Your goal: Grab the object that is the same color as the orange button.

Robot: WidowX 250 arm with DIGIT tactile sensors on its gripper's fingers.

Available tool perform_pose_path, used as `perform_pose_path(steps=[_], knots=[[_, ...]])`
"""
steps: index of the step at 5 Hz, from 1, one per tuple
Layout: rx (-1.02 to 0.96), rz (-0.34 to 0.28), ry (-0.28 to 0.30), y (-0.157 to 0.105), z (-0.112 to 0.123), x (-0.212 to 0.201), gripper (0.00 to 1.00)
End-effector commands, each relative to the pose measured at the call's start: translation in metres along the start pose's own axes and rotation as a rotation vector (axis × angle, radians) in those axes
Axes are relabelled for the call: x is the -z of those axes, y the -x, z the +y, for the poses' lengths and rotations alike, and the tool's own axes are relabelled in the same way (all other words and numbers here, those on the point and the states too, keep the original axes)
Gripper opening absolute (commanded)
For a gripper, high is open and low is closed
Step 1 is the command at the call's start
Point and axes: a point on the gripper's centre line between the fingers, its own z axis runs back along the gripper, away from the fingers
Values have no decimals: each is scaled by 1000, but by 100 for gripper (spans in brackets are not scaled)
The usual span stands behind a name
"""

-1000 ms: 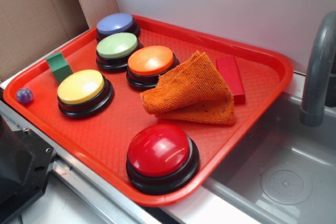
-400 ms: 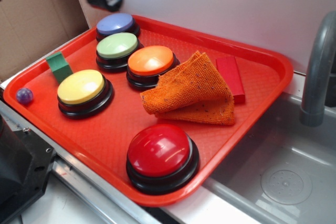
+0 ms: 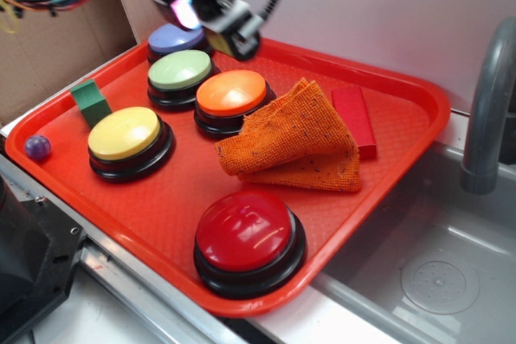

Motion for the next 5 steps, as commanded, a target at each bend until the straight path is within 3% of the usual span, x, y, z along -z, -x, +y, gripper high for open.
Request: perform_pose_path(steps=[1, 2, 3, 4, 5], knots=[[185, -28, 158, -14, -29, 43, 100], [244, -1, 199, -9, -35, 64, 100], [231, 43, 167, -6, -36, 81, 100], [234, 43, 126, -4, -37, 78, 0], [216, 26, 122, 0, -37, 75, 0]])
